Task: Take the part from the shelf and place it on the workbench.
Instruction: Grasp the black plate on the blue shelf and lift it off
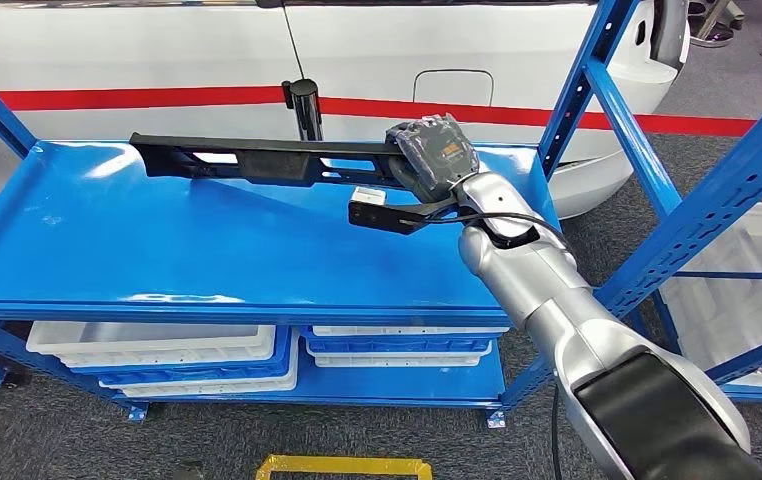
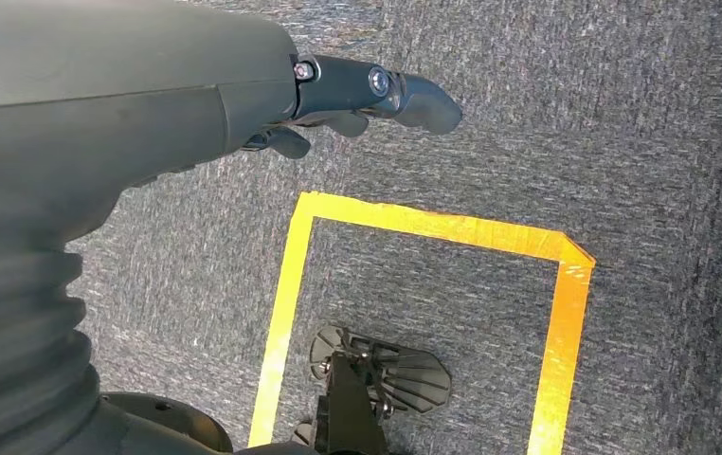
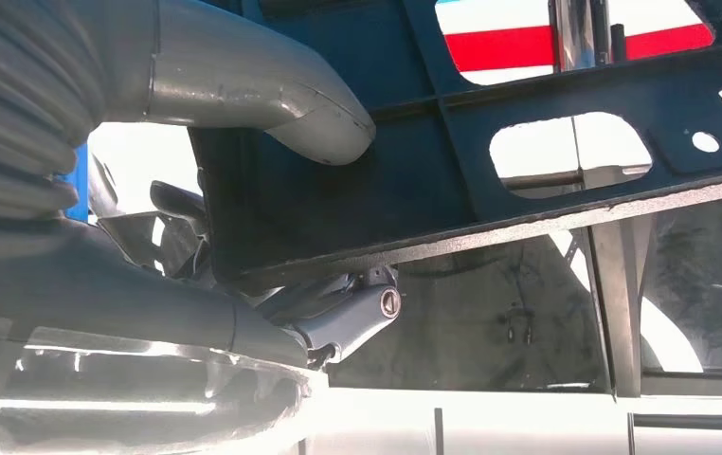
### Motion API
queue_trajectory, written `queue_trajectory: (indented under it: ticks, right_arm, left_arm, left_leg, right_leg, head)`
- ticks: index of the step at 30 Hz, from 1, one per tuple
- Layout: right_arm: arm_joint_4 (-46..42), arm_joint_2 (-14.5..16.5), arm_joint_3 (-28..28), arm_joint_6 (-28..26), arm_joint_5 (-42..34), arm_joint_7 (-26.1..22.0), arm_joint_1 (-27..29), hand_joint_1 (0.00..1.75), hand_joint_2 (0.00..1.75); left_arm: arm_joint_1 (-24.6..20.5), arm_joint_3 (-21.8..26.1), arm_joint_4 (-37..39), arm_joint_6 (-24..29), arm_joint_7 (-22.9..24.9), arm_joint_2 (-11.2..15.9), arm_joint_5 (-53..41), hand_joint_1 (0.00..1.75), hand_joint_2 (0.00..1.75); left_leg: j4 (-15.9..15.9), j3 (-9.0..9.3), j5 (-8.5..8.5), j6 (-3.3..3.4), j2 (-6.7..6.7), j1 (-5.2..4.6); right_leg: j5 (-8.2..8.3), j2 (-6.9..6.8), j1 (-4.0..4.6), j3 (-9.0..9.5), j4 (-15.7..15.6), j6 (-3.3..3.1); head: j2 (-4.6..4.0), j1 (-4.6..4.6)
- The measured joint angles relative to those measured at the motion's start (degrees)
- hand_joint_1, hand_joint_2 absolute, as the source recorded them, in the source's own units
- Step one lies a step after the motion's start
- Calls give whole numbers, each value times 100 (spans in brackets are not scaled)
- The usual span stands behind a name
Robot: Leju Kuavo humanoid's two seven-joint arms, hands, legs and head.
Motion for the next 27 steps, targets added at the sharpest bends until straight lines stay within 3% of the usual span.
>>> queue_trajectory:
  ticks: [20, 27]
  right_arm:
    - [-330, -199, -185, 111, 3, 0, 113, 175, 175]
    - [-454, -258, -264, 120, -30, -20, 155, 175, 175]
  left_arm:
    - [-1, 2, 0, -4, -49, 0, -19, 0, 175]
    - [-1, 3, 0, -29, -49, 3, -24, 0, 175]
  left_leg:
    - [1, -3, 0, 0, 0, 0]
    - [14, -15, -4, 5, 0, -5]
  right_leg:
    - [0, 0, 0, 0, 0, 0]
    - [3, 0, -38, 2, -3, 4]
  head:
    - [0, -1]
    - [-1, -2]
